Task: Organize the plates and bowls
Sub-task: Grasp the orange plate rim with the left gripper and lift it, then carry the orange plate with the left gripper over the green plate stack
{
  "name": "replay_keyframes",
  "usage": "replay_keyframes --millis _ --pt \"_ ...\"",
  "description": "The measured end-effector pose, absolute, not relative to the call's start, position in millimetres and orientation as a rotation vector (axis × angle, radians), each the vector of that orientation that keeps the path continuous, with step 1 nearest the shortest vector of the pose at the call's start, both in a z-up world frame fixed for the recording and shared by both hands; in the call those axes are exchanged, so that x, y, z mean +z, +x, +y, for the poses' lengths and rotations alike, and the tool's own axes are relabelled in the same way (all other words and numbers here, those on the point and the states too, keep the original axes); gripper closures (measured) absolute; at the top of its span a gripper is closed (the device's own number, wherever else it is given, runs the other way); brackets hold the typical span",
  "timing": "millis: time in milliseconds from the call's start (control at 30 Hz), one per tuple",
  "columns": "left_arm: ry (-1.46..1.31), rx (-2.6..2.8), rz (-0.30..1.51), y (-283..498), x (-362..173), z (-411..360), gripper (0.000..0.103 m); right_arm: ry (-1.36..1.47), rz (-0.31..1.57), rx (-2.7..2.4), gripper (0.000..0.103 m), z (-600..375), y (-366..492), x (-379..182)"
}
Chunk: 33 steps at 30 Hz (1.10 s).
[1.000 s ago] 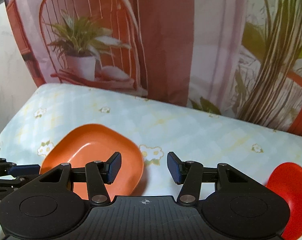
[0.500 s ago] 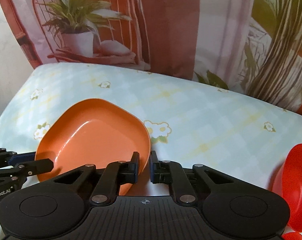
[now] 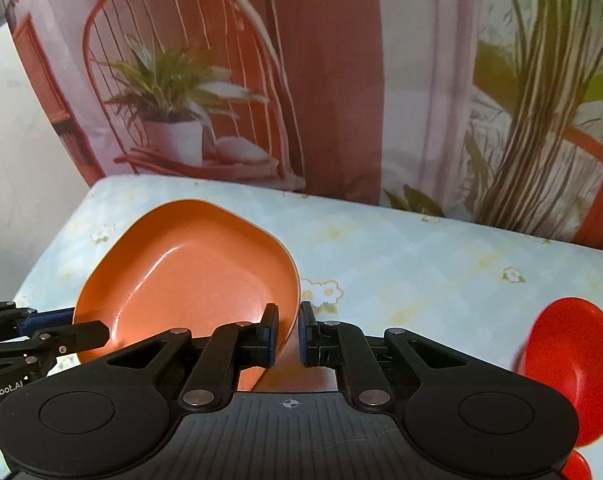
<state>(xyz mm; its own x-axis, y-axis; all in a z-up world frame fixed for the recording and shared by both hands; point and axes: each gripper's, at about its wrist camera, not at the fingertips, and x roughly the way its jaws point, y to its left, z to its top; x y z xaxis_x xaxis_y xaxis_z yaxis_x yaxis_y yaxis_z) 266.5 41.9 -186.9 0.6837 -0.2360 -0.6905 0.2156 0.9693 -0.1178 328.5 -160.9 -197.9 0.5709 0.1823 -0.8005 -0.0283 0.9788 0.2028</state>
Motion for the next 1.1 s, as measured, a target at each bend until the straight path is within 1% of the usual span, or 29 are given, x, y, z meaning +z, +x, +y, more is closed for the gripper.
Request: replay_keyframes --millis 500,1100 --pt "0.017 -0.281 0.735 213.4 -164.0 17.1 0.081 0.2 0.904 0.111 0.093 -174.9 267.5 -171.6" --pt "0.027 -0.306 0.732 154.9 -161.7 5.4 0.081 0.233 0.879 0.098 0.093 -181.2 198.9 -161.2"
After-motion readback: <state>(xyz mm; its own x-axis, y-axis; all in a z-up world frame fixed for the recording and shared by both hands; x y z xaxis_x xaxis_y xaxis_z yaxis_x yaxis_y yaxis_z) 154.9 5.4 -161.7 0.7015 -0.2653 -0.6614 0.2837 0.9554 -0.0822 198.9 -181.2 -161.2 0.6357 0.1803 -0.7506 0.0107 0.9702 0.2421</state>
